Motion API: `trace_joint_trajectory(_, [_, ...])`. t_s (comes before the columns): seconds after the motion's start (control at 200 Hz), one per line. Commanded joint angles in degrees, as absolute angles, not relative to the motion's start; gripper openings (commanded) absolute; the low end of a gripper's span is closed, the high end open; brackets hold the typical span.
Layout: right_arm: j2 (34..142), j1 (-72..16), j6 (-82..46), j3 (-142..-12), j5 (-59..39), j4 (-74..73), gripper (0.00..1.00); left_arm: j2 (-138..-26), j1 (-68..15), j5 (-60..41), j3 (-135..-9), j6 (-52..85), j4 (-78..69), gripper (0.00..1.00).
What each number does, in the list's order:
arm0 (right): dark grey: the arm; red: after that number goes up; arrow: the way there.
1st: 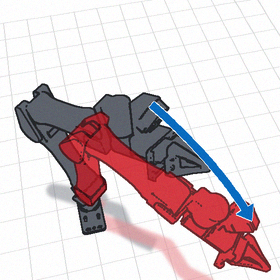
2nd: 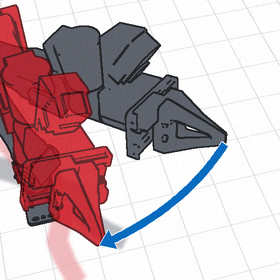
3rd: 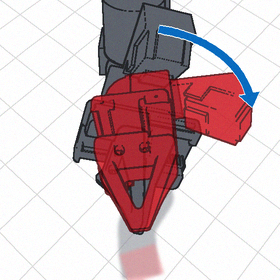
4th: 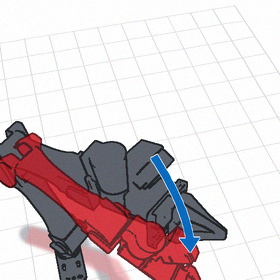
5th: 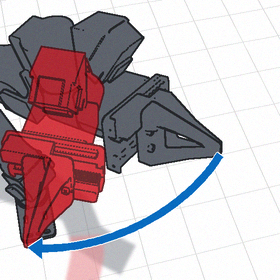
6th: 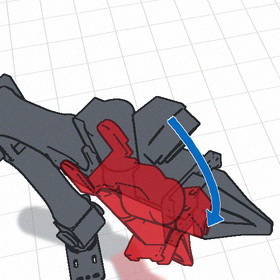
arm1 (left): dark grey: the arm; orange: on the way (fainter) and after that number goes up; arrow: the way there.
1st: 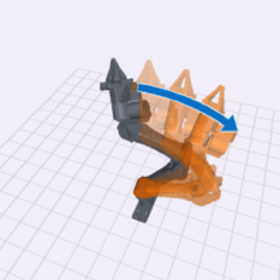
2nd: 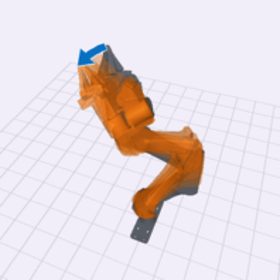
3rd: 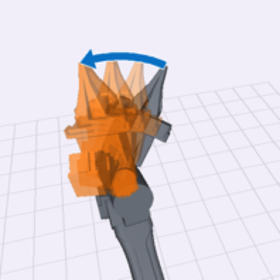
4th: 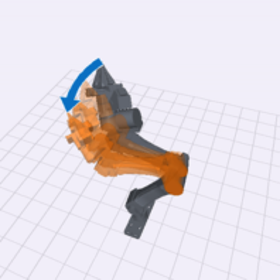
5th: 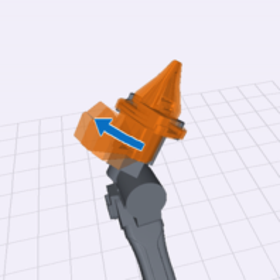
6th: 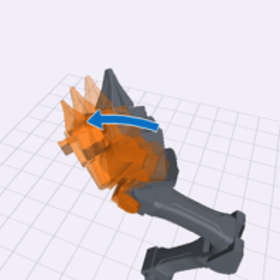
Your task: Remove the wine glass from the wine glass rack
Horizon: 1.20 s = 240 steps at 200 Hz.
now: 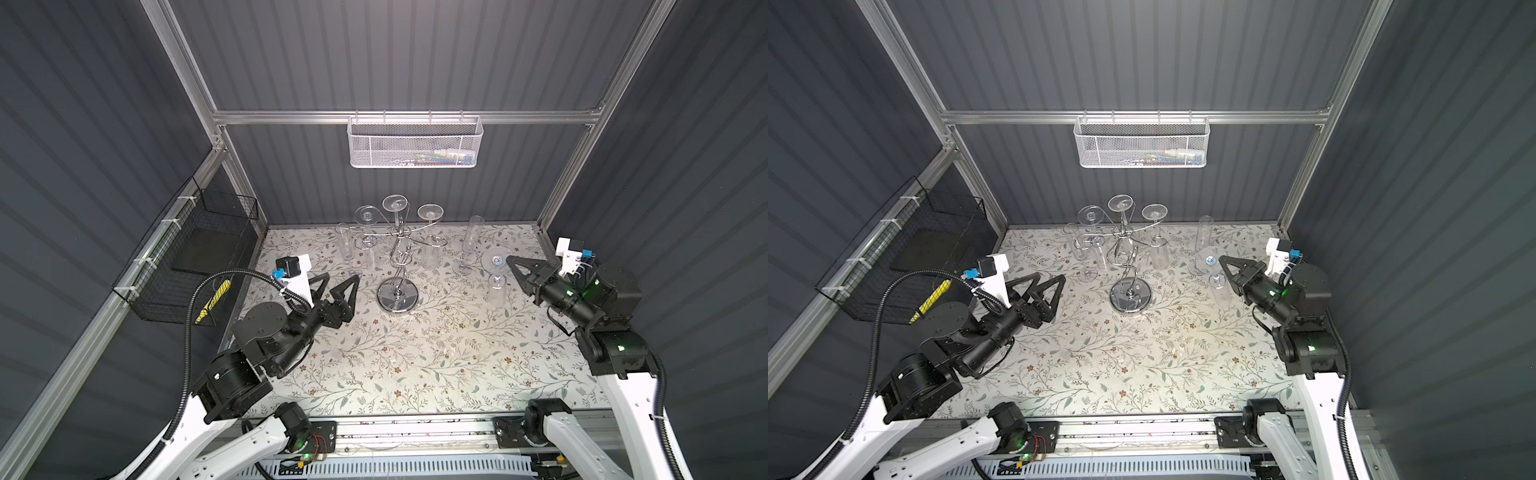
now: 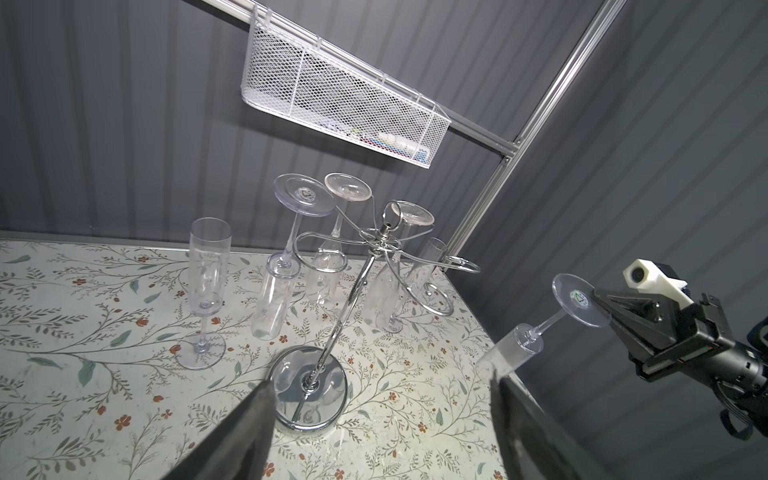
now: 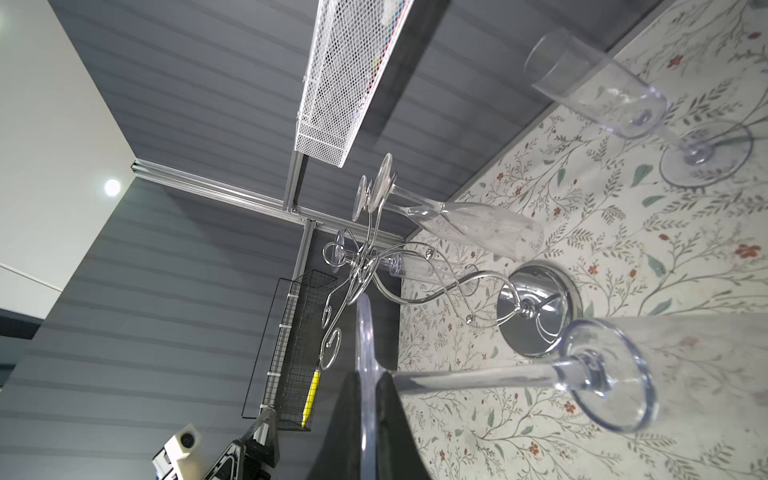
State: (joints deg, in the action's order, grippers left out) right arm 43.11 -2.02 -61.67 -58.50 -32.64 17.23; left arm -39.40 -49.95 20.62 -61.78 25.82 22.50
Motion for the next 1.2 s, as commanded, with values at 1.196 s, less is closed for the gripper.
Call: trace_joint_trajectory(1.196, [41.15, -18.38, 13.97, -57.91, -53.96, 1.05, 0.00, -68.08, -49.66, -18.46, -80.51, 39.03, 1.63, 0.86])
